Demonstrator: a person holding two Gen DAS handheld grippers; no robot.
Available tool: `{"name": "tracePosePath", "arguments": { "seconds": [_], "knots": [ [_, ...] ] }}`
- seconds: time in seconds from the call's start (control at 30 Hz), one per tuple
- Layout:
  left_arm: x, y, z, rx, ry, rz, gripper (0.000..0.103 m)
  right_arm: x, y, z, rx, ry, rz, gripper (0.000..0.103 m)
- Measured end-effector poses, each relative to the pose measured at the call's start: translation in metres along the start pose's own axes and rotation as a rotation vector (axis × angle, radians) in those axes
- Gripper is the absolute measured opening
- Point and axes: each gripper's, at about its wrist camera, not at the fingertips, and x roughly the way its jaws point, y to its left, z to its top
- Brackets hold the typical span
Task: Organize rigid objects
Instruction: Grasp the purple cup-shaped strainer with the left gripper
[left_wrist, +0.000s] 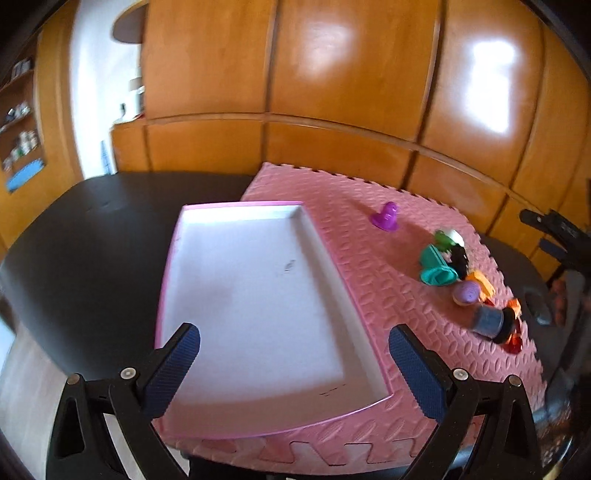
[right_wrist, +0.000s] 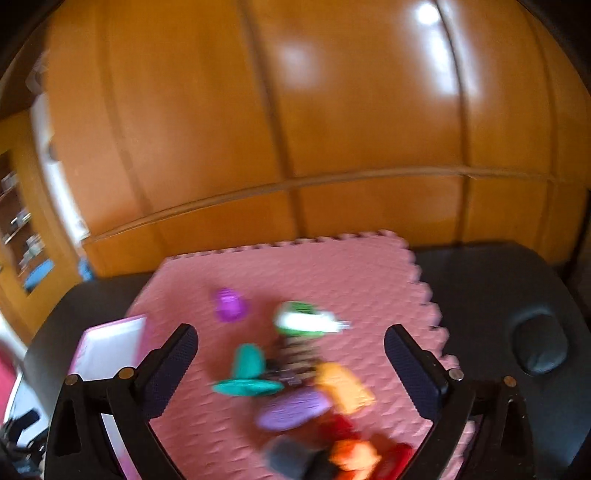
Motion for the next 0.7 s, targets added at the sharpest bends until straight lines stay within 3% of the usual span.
{"name": "tracePosePath", "arguments": {
  "seconds": [0.13, 0.3, 0.47, 0.7],
  "knots": [
    [0.012, -0.009, 0.009, 0.022, 0.044, -0.047, 0.103, 0.020, -0.041, -0.005, 0.076, 0.034, -0.074, 0.103],
    [0.025, -0.024, 0.036, 0.012, 0.038, -0.120, 0.103, 0.035, -0.084, -0.018, 0.229, 0.091, -0.074, 0.103],
    [0.056, -0.045, 0.065, 0.003, 0.080, -0.168, 0.103, 0.034, -0.095, -0.017, 0.290, 0.084, -0.039, 0.103],
    [0.111, -0.095, 0.098, 0.144, 0.070, -0.138, 0.103, 0.031, -0.091, -0.015, 0.282, 0.080, -0.015, 0.103]
  ]
}}
